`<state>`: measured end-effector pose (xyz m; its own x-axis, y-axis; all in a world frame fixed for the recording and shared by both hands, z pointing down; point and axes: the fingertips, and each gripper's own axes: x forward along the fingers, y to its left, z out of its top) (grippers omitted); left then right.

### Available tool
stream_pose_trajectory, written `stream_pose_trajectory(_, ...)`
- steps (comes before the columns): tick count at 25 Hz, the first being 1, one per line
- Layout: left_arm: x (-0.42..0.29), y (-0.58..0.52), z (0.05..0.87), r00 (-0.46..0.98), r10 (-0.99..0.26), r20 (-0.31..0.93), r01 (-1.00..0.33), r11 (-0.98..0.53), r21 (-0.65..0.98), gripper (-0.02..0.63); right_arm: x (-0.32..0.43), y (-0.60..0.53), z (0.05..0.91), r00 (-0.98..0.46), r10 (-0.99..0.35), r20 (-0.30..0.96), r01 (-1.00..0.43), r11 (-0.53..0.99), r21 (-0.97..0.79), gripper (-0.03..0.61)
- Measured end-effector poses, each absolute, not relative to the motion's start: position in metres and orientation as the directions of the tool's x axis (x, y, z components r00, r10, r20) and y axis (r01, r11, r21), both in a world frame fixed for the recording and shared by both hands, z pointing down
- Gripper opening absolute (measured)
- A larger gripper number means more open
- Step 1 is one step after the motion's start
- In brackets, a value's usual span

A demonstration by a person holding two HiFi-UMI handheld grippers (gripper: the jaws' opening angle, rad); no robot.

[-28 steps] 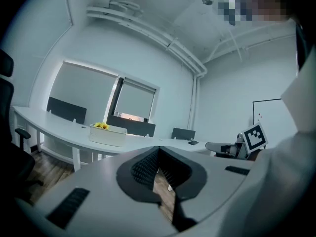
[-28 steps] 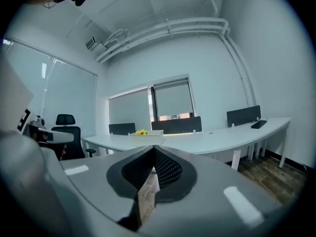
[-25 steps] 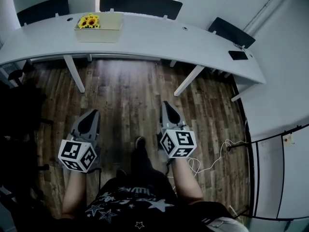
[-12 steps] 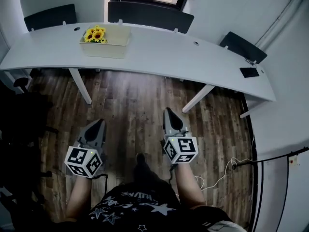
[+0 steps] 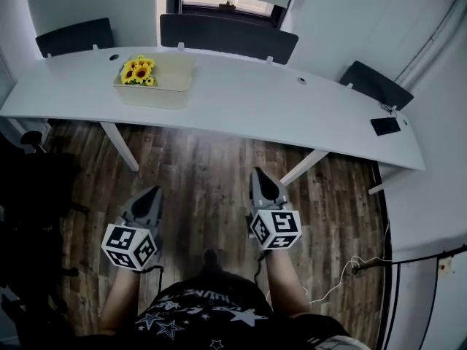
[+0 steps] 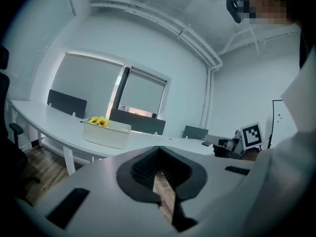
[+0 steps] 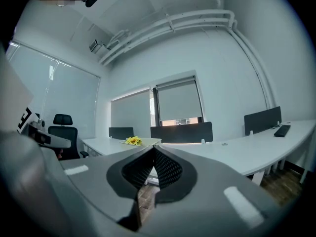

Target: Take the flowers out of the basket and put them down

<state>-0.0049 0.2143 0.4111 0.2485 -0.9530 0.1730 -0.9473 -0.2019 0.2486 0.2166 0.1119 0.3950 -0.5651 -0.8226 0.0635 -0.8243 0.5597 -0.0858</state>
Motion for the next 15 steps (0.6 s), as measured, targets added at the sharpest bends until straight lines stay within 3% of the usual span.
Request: stream_pose_trajectory(15, 0.005, 0.137, 0.411, 0.112, -0.979, 0.170, -0.978, -0.078, 0.193, 0.009, 0.219, 0.023, 0.421, -0.649, -0.756, 0.082, -0.758, 0.633, -0.160, 0.003)
